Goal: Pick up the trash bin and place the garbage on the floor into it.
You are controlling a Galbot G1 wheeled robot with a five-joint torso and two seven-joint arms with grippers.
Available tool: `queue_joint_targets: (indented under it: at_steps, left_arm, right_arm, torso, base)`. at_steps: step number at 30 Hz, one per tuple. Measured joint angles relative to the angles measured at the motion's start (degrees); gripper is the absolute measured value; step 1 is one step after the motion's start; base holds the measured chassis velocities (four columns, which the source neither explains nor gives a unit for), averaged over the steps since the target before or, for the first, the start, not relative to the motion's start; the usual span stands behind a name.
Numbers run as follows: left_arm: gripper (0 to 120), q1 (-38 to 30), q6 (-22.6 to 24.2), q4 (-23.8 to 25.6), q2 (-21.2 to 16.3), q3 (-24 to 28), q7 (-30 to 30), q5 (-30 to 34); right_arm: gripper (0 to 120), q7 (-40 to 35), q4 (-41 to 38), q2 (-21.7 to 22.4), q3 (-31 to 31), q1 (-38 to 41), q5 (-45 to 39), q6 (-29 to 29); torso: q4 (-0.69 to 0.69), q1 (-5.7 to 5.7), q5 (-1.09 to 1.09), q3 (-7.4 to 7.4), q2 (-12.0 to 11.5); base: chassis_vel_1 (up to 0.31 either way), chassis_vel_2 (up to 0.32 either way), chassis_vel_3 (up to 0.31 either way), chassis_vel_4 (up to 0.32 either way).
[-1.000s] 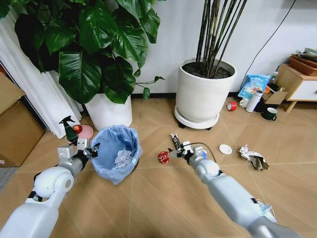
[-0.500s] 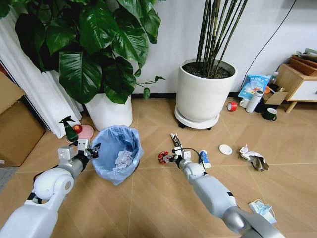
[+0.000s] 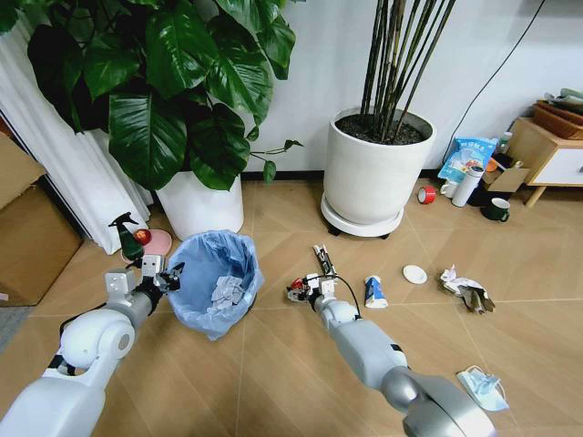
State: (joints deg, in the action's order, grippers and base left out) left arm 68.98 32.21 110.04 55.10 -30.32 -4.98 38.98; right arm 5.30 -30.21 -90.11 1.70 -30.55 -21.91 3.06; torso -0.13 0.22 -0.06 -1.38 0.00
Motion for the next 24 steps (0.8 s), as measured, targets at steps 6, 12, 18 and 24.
queue_joint_targets:
  at_steps: [6, 12, 18, 24]
  left_arm:
    - [0, 0.1, -0.2, 0.2, 0.0, 0.0, 0.0, 0.0]
    - [0, 0.0, -0.2, 0.4, 0.0, 0.1, -0.1, 0.0]
    - [0, 0.1, -0.2, 0.9, 0.3, 0.3, -0.7, 0.1]
    - [0, 0.2, -0.2, 1.2, 0.2, 0.3, -0.9, 0.1]
  right_arm:
    - [100, -0.7, 0.8, -0.5, 0.7, 0.3, 0.4, 1.0]
    - [97, -0.8, 1.4, -0.9, 1.3, 0.5, 0.9, 1.5]
    - [74, -1.1, 1.4, -0.7, 1.4, 0.5, 1.4, 2.2]
    - [51, -0.9, 1.5, -0.8, 1.3, 0.6, 1.4, 2.4]
  torso:
    - [0.0, 0.0, 0.0, 0.0, 0.0]
    - [0.0, 0.0, 0.01, 0.0, 0.0]
    - [-0.01, 0.0, 0.01, 0.0, 0.0]
    - [0.0, 0.0, 0.02, 0.0, 0.0]
  base:
    - [0.0, 0.0, 0.0, 0.0]
    - [0.0, 0.0, 0.0, 0.0]
    - [0.0, 0.0, 0.0, 0.0]
    - [0.0, 0.0, 0.0, 0.0]
